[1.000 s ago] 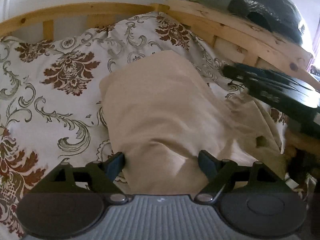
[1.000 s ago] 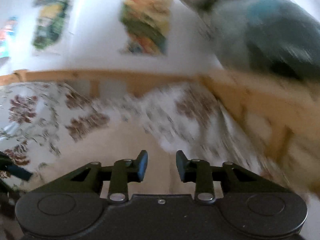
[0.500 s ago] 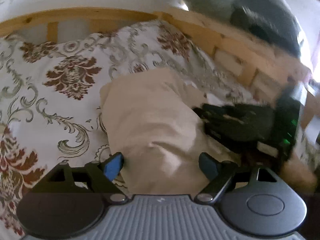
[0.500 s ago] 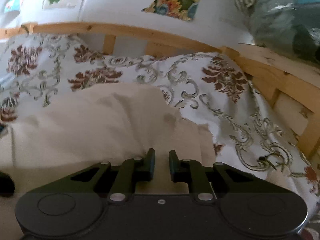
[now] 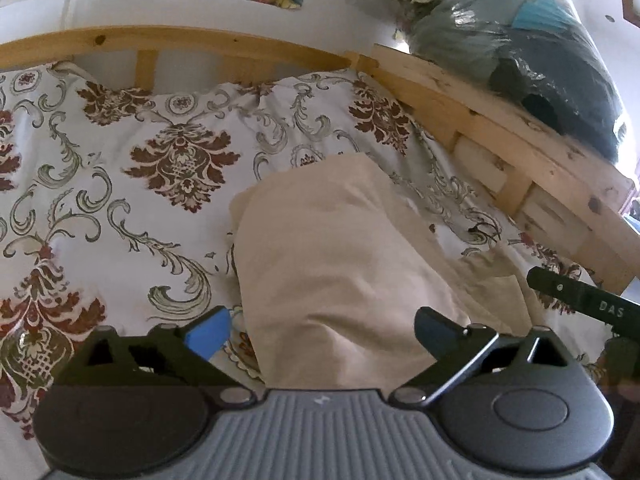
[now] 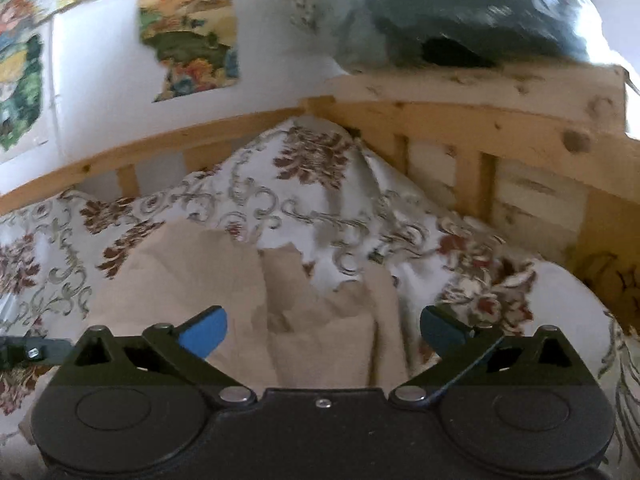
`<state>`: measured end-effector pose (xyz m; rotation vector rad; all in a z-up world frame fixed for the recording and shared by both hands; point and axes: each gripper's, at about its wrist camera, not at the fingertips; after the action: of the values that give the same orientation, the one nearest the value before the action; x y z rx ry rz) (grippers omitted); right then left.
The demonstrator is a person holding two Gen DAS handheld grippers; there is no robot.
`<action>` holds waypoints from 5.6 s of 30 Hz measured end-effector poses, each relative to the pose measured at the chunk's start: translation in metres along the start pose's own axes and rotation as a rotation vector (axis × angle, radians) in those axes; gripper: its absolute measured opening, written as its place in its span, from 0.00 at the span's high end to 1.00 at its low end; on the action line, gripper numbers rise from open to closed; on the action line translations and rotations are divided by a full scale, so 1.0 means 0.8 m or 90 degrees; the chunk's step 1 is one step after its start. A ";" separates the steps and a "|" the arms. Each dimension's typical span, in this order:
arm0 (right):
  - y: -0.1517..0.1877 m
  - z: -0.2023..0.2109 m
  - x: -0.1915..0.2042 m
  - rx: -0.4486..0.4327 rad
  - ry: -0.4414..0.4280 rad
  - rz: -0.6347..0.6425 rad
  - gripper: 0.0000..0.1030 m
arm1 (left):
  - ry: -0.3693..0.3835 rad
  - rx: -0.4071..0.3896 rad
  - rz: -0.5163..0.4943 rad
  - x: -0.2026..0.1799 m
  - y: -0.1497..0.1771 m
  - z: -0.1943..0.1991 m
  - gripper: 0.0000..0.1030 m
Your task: Fold large clothes
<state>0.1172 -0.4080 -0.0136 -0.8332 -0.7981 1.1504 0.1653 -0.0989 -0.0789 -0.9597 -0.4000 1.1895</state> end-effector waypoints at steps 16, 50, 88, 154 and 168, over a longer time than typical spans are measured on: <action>0.015 -0.042 -0.012 0.110 -0.003 -0.055 0.01 | -0.049 0.024 0.103 0.058 -0.001 0.003 0.01; 0.000 -0.058 0.012 0.010 0.021 0.105 0.97 | -0.043 0.044 0.038 0.035 0.014 -0.006 0.01; 0.028 -0.082 -0.009 0.170 -0.029 -0.040 0.30 | 0.087 0.038 0.086 0.083 -0.007 -0.016 0.08; -0.018 -0.065 0.146 -0.076 -0.205 0.066 0.01 | -0.212 -0.028 0.087 0.107 -0.097 0.044 0.01; 0.026 0.143 0.149 -0.187 -0.189 0.024 0.01 | -0.198 -0.118 0.050 0.074 0.003 0.223 0.01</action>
<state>0.0346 -0.2719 0.0344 -0.9336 -1.2226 1.2233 0.0580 0.0287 0.0069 -0.9567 -0.7360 1.3964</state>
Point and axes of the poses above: each gripper's, at about its wrist camera, not at the fingertips, and z roughly against the way its jaws point, x to its left, y to its underside, and after that the axes turned 1 degree about -x, right-handed
